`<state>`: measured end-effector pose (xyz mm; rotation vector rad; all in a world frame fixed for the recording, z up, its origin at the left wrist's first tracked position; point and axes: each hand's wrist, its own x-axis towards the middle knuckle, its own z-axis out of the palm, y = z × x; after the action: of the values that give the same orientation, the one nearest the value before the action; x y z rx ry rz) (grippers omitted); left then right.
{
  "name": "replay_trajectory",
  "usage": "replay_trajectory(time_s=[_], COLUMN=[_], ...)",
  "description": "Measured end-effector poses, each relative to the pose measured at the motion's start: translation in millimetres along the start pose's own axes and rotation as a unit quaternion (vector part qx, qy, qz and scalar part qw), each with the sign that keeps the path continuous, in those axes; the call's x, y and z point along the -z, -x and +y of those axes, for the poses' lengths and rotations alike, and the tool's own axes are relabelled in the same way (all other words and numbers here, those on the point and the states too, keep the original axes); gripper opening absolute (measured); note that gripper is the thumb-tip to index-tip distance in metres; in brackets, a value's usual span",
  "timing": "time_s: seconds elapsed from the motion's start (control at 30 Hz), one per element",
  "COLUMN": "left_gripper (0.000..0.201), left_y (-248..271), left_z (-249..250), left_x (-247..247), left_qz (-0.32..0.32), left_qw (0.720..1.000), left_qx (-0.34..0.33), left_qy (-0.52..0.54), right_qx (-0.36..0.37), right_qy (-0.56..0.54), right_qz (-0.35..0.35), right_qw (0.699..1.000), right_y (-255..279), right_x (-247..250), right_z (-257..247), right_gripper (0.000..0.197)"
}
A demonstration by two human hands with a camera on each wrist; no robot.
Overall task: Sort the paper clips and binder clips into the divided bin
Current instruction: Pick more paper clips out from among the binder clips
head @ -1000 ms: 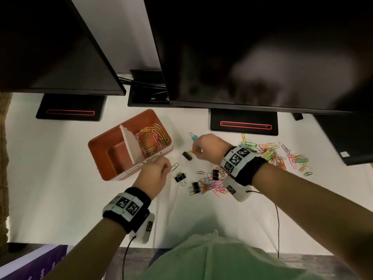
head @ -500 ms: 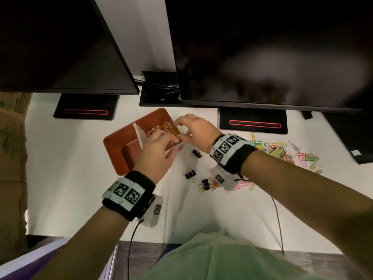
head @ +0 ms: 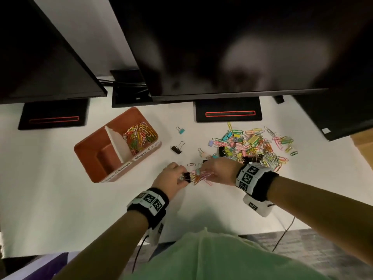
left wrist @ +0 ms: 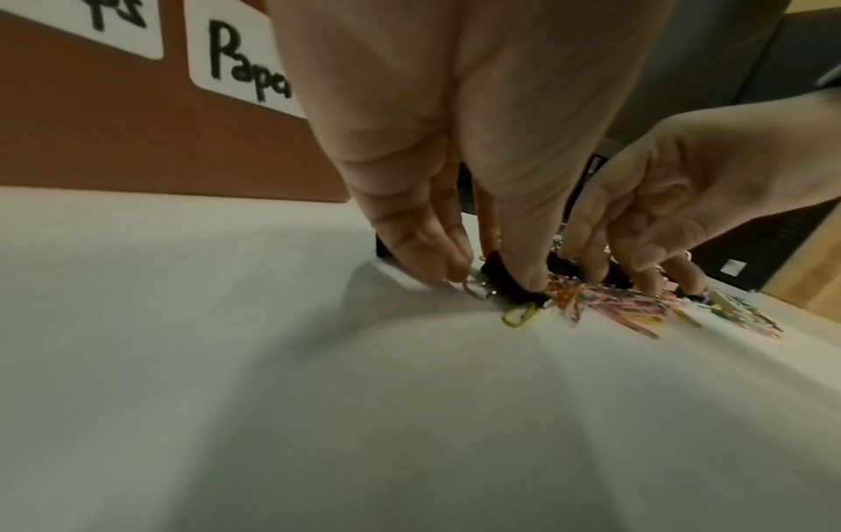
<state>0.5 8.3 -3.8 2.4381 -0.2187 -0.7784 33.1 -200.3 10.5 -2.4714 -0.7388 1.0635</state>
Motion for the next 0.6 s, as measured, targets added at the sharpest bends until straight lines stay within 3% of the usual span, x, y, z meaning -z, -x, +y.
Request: replay_trajectory(time_s=[0.13, 0.3, 0.47, 0.6], left_gripper=[0.028, 0.045, 0.050, 0.063], left_y=[-4, 4, 6, -5], left_z=[-6, -6, 18, 27], left_x=[4, 8, -10, -29], left_qz=[0.047, 0.118, 0.052, 0.033], left_qw=[0.998, 0.993, 0.998, 0.999], left_qx=[0.013, 0.006, -0.032, 0.010], left_qy=[0.038, 0.007, -0.013, -0.026], right_qx=[-0.044, -0.018, 0.017, -0.037], right_qy=[0.001, 0.036, 0.161, 0.095], right_qz=[0.043, 0.088, 0.136, 0.081], right_qw=[0.998, 0.995, 0.977, 0.992], right_y=[0, 11, 29, 27], right_x=[4, -5, -27, -39], right_z=[11, 16, 12, 14], right_gripper=[0.054, 0.062, 0.059, 0.066])
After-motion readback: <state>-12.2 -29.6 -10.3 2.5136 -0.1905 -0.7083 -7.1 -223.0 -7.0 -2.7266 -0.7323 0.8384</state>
